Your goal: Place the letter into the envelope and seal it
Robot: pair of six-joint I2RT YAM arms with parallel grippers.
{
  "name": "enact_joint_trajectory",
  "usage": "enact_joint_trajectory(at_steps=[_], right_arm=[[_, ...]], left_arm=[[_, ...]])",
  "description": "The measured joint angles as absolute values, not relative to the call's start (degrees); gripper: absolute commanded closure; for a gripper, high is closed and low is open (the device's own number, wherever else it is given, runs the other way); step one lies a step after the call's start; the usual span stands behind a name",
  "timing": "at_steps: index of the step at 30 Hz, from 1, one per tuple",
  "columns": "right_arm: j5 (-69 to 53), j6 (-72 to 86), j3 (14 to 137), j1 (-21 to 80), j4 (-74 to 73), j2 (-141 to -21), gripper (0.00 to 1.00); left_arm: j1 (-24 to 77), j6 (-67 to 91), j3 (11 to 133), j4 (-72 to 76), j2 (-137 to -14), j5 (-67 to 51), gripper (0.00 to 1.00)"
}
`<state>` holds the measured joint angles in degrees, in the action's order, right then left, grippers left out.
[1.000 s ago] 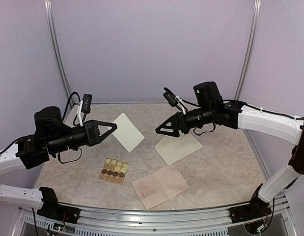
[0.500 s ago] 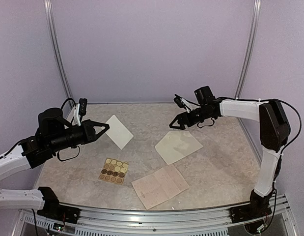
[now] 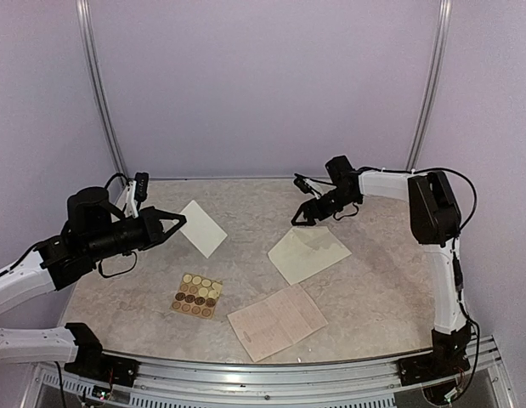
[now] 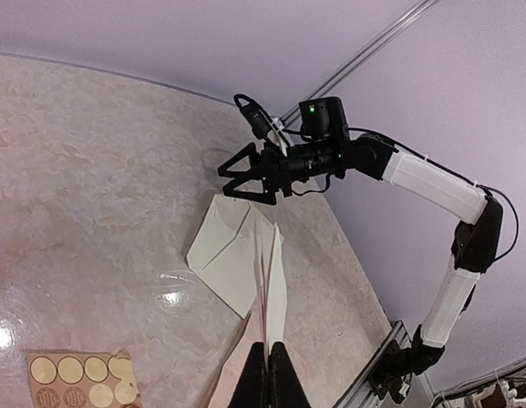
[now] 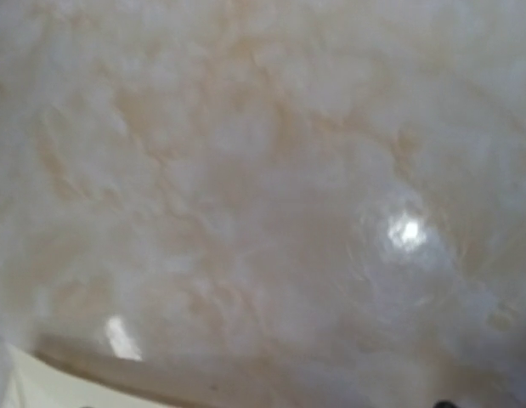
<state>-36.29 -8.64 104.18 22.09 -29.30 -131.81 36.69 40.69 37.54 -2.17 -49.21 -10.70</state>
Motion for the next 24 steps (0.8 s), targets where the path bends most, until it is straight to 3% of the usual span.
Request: enact_joint_trajectory(at_steps=[7,15,24], right_arm=[[-38.1,-11.3,108.8,21.9,-34.1,-137.1,0.21],[-42.3,-14.0,110.2,21.9,-38.4,-138.7,0.49],[-45.1,-15.8,108.6,21.9,-40.7,-138.7,0.67]], left_arm=[[36.7,40.7,37.5,-2.2,-49.2,-11.5,1.0],[36.6,41.0,37.4,-2.2,-48.3,-11.6,1.0],[36.5,41.8,35.8,-2.5,-46.3,-11.6,1.0]])
